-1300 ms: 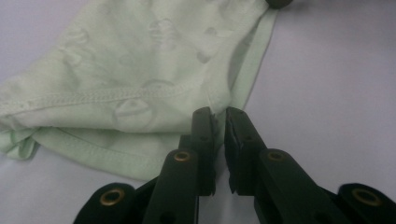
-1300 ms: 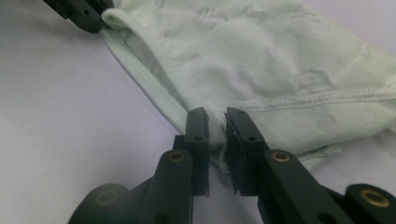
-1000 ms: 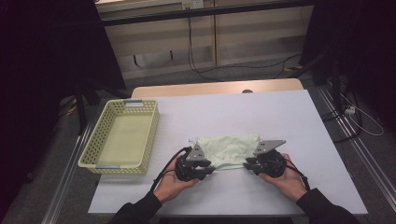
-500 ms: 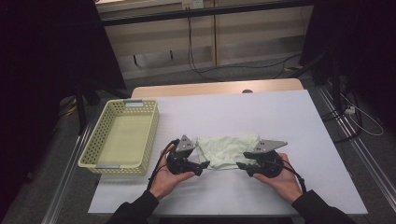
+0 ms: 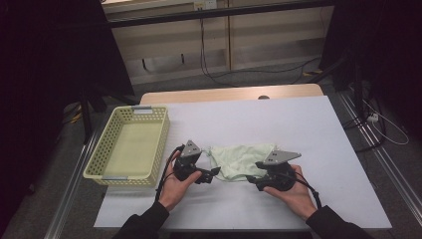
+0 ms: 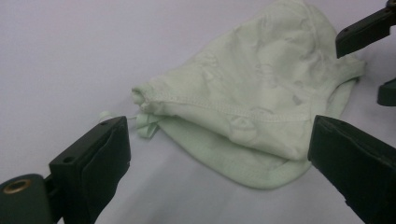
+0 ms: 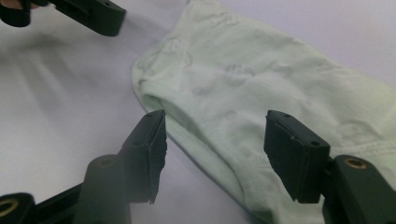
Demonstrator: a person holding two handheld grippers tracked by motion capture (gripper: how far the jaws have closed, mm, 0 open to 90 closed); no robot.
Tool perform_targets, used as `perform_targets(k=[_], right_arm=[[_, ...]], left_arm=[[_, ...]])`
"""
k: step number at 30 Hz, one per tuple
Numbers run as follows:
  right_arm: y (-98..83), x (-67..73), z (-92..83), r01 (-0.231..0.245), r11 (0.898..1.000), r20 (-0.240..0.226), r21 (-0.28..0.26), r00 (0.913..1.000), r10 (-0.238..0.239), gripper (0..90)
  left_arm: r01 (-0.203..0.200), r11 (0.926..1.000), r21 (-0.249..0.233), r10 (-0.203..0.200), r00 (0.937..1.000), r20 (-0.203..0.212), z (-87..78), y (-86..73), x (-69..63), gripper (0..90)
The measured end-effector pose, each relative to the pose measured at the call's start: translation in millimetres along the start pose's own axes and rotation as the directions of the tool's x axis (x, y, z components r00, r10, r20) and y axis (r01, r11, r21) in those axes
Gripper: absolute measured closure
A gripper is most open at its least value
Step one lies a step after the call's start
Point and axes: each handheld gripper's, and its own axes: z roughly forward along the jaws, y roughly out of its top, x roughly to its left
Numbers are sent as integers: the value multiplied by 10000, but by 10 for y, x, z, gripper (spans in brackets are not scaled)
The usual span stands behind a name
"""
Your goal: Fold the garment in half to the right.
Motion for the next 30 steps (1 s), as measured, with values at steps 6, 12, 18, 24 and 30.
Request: perform_targets(k=[6,12,18,24,30], right_arm=[[32,61,40,148,9999,-65,78,9999,-147,375],[73,101,88,146,9999,-168,75,9998,-145,361],[97,158,120,296,9994,-331,182,9990,-290,362],[159,176,158,319,9994,-466,106,9984,-314,398],[185,237,223,487,9984,-611,293,9970,-468,450]], left_arm=[[133,9998,-111,-134,9999,-79,18,0,23,55],[382,9989,-277,-387,9991,-180,24,11,102,55],[397,9971,-644,-423,9983,-393,45,19,148,62],[617,9957,-689,-662,9956,-659,73,74,262,71],[908,9953,-346,-932,9927,-768,146,162,397,71]])
